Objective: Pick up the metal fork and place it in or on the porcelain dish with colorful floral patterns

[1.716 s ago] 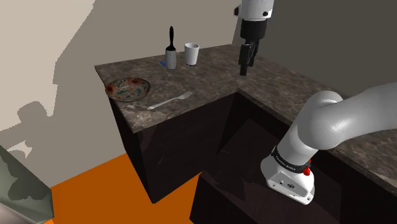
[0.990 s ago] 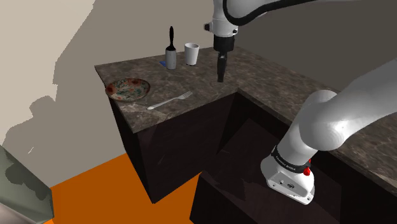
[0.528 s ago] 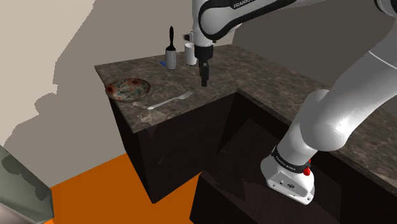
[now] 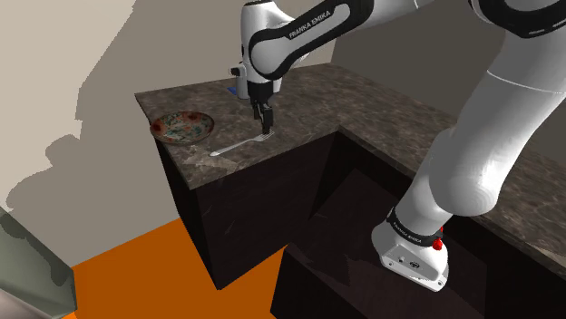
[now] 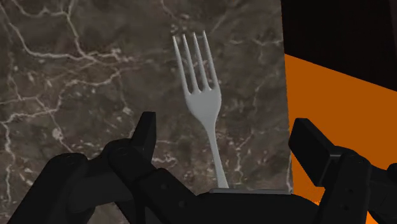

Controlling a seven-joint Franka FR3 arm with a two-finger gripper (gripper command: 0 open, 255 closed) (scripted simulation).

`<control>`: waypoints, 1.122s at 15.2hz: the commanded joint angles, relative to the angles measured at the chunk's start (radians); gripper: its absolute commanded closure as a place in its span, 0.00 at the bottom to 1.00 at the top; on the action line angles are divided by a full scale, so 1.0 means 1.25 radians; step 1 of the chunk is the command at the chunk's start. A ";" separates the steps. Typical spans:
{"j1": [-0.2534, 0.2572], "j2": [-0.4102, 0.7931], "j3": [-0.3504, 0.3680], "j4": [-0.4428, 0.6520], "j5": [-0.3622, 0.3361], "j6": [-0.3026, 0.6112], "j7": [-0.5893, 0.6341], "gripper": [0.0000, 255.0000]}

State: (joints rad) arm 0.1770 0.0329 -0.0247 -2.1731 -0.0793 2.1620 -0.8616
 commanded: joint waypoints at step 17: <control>0.002 0.089 0.004 -0.003 -0.003 0.097 -0.028 1.00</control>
State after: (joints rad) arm 0.1798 0.1427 -0.0196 -2.1768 -0.0829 2.2831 -0.8965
